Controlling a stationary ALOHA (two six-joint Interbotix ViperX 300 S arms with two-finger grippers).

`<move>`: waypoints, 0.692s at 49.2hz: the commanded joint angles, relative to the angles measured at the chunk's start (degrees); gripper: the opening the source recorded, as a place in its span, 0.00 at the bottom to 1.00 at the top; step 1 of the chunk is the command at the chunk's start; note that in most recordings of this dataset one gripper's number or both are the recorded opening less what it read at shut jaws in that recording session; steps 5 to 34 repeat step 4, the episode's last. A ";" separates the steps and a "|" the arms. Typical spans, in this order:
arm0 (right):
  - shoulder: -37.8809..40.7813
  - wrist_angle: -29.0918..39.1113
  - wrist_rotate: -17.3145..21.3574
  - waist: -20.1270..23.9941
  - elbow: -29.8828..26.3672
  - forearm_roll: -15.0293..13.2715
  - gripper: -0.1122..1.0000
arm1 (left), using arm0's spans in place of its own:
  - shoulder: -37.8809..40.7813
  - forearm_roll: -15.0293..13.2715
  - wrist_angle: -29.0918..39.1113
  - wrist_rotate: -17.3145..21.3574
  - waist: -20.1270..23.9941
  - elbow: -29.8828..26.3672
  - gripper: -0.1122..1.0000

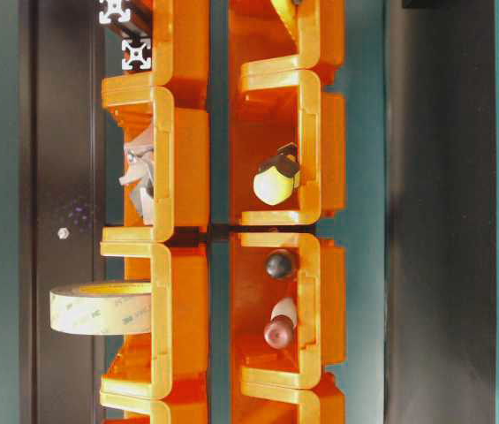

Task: Pick screwdriver from container rack with right arm.

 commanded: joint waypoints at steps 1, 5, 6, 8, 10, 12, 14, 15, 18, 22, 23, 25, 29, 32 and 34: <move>-1.14 -2.64 -0.35 -0.09 0.62 -0.26 0.80 | 0.35 0.18 -0.26 0.09 0.26 -1.76 0.10; -1.49 -3.34 -0.26 -0.18 1.32 -0.26 0.80 | 0.35 0.18 -0.35 0.09 0.44 -1.76 0.10; -1.49 -3.34 -0.26 -0.18 1.32 -0.26 0.80 | 0.35 0.18 -0.35 0.09 0.44 -1.76 0.10; -1.49 -3.34 -0.26 -0.18 1.32 -0.26 0.80 | 0.35 0.18 -0.35 0.09 0.44 -1.76 0.10; -1.49 -3.34 -0.26 -0.18 1.32 -0.26 0.80 | 0.35 0.18 -0.35 0.09 0.44 -1.76 0.10; -1.49 -3.34 -0.26 -0.18 1.32 -0.26 0.80 | 0.35 0.18 -0.35 0.09 0.44 -1.76 0.10; -1.49 -3.34 -0.26 -0.18 1.32 -0.26 0.80 | 0.35 0.18 -0.35 0.09 0.44 -1.76 0.10; -1.49 -3.34 -0.26 -0.18 1.32 -0.26 0.80 | 0.35 0.18 -0.35 0.09 0.44 -1.76 0.10; -1.49 -3.34 -0.26 -0.18 1.32 -0.26 0.80 | 0.35 0.18 -0.35 0.09 0.44 -1.76 0.10; -1.49 -3.34 -0.26 -0.18 1.32 -0.26 0.80 | 0.35 0.18 -0.35 0.09 0.44 -1.76 0.10; -1.49 -3.34 -0.26 -0.18 1.32 -0.26 0.80 | 0.35 0.18 -0.35 0.09 0.44 -1.76 0.10; -1.49 -3.34 -0.26 -0.18 1.32 -0.26 0.80 | 0.35 0.18 -0.35 0.09 0.44 -1.76 0.10; -1.49 -3.34 -0.26 -0.18 1.32 -0.26 0.80 | 0.35 0.18 -0.35 0.09 0.44 -1.76 0.10; -1.49 -3.34 -0.26 -0.18 1.32 -0.26 0.80 | 0.35 0.18 -0.35 0.09 0.44 -1.76 0.10; -1.49 -3.34 -0.26 -0.18 1.32 -0.26 0.80 | 0.35 0.18 -0.35 0.09 0.44 -1.76 0.10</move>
